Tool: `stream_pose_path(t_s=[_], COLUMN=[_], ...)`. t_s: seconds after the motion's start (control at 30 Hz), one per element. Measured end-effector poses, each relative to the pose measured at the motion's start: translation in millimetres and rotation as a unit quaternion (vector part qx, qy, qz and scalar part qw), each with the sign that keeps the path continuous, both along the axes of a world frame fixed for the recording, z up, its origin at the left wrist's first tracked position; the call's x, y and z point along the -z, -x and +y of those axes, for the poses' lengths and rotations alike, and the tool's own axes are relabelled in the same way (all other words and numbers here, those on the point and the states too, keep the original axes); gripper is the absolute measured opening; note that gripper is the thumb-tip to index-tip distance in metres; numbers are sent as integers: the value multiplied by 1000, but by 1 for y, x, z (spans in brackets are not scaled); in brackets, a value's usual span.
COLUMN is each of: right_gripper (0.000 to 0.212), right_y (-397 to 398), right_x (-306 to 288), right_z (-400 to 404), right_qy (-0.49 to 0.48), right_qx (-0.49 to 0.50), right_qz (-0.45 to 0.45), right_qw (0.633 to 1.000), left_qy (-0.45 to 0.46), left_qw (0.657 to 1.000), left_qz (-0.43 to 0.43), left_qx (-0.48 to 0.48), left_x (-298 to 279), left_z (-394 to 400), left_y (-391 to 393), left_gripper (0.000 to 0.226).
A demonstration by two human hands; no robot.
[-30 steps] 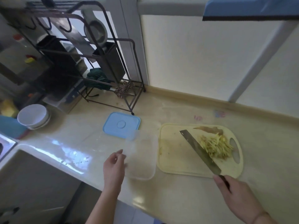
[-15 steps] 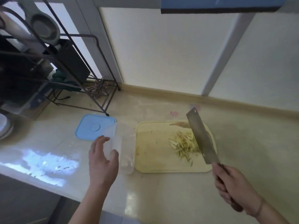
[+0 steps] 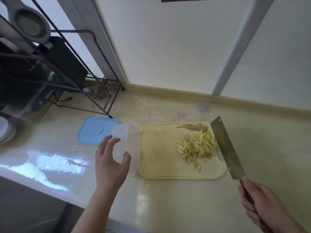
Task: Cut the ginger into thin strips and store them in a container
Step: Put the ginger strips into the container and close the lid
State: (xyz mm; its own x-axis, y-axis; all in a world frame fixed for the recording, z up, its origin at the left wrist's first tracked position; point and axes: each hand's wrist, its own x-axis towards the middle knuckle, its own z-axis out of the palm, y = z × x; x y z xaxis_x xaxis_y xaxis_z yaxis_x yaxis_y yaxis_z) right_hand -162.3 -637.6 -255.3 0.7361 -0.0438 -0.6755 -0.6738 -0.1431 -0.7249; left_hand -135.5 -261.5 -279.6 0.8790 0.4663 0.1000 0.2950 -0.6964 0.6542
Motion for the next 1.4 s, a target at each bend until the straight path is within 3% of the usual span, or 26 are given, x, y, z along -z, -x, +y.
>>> stream_pose_path(t_s=[0.1, 0.2, 0.27, 0.43, 0.57, 0.63, 0.73, 0.87, 1.0, 1.07, 1.13, 1.2, 1.33, 1.4], right_gripper=[94, 70, 53, 65, 56, 53, 58, 70, 91, 75, 52, 46, 50, 44], right_y=[-1, -7, -21, -94, -159, -181, -202, -223, -237, -240, -242, -247, -265, -270], right_x=[1, 12, 26, 19, 3, 7, 26, 50, 55, 55, 55, 55, 57, 56], right_z=[6, 5, -1, 0, 45, 68, 88, 92, 82, 77, 74, 72, 77, 83], right_qy=[27, 182, 302, 424, 537, 540, 516, 496, 508, 506, 492, 488, 487, 497], right_qx=[-24, -120, -174, -306, -468, -517, -560, -579, -595, -594, -584, -581, -600, -618], right_qz=[-32, -135, -194, -302, -280, -284, -294, -301, -336, -317, -291, -277, -279, -293], right_qw=[999, 967, 917, 797, 644, 600, 577, 574, 524, 539, 576, 590, 570, 534], left_qy=[12, 15, -2, -156, -55, -50, -9, 7, 17, 21, 22, 22, 22, 23], left_qw=[1000, 1000, 1000, 981, 998, 997, 998, 999, 1000, 1000, 1000, 999, 999, 999], left_qz=[-7, -7, -8, -95, 27, 61, 55, 40, 26, 22, 21, 24, 24, 24], left_qx=[15, 17, 12, 62, -31, -19, -13, -12, 0, 1, 6, 11, 13, 11], left_x=[1, 2, -1, -2, -3, -1, 0, 2, 6, 7, 8, 8, 7, 7], left_z=[-1, 1, 3, -11, -13, -10, -7, -2, 3, 4, 6, 7, 5, 4], left_y=[-3, 0, 2, 6, 2, 2, -1, -2, -1, -1, -2, -2, -1, -2], left_gripper=[49, 50, 54, 43, 58, 67, 67, 63, 62, 62, 62, 63, 63, 63])
